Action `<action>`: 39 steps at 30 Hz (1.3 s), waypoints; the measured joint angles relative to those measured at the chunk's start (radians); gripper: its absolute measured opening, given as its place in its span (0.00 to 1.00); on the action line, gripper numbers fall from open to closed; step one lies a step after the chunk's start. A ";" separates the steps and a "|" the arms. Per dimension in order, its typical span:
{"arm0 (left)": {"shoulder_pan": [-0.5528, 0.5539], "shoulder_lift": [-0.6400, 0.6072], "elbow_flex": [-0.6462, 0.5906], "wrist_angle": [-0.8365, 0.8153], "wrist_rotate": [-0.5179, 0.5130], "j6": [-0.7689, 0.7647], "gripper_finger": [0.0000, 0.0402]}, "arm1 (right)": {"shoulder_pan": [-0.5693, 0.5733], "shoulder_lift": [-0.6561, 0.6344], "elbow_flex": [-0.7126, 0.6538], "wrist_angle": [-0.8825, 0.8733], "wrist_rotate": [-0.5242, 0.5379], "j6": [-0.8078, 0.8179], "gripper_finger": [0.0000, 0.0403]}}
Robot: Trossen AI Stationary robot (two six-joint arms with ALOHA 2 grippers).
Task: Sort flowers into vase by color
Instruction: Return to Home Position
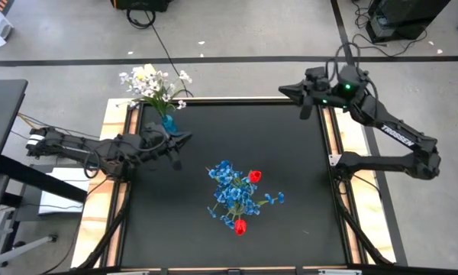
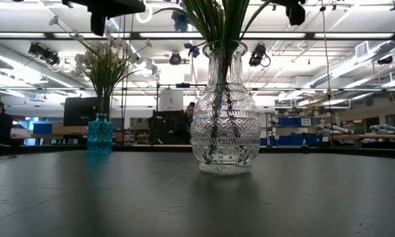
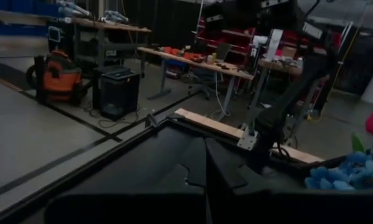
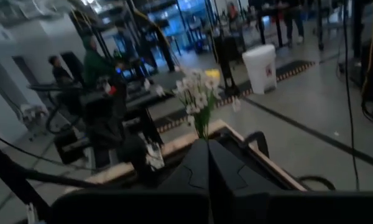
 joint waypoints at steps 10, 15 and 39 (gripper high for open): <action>-0.017 -0.003 0.007 0.008 0.019 0.000 0.00 | 0.022 -0.048 -0.025 0.066 -0.002 0.026 0.00; -0.023 -0.002 0.007 0.014 0.020 0.000 0.00 | 0.066 -0.029 -0.025 0.148 -0.026 0.013 0.01; -0.023 -0.003 0.007 0.013 0.046 0.068 0.01 | 0.151 0.073 -0.025 -0.071 0.010 -0.047 0.05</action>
